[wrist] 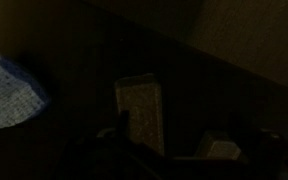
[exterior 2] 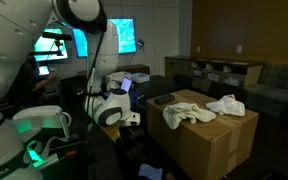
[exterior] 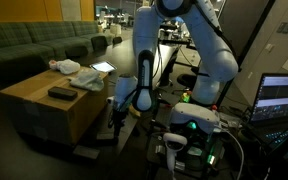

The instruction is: Switch all the objects from the box and the table

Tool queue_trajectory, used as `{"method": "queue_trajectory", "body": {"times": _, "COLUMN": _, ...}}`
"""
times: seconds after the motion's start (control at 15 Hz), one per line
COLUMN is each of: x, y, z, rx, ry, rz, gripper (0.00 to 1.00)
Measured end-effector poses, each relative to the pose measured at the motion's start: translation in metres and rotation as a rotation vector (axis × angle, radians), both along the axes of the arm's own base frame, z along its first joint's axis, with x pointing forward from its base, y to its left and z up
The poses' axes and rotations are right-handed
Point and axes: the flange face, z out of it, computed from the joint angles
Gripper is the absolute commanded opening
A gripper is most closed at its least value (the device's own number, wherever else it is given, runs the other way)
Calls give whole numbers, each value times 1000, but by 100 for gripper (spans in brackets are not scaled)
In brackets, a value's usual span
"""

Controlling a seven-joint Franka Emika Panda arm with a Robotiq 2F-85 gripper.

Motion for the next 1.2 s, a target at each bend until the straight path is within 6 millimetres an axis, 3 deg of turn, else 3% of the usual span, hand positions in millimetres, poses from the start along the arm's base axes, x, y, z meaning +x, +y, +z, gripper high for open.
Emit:
{"method": "queue_trajectory", "body": {"times": 0.47, "x": -21, "y": 28, "z": -15, "rx": 2, "ry": 67, "rz": 65, "gripper": 100}}
{"method": "queue_trajectory", "body": {"times": 0.8, "x": -13, "y": 40, "z": -15, "rx": -16, "ry": 29, "rz": 97, "gripper": 100}}
{"method": "queue_trajectory", "body": {"times": 1.2, "x": -2, "y": 41, "z": -20, "rx": -61, "ry": -27, "rz": 125, "gripper": 100}}
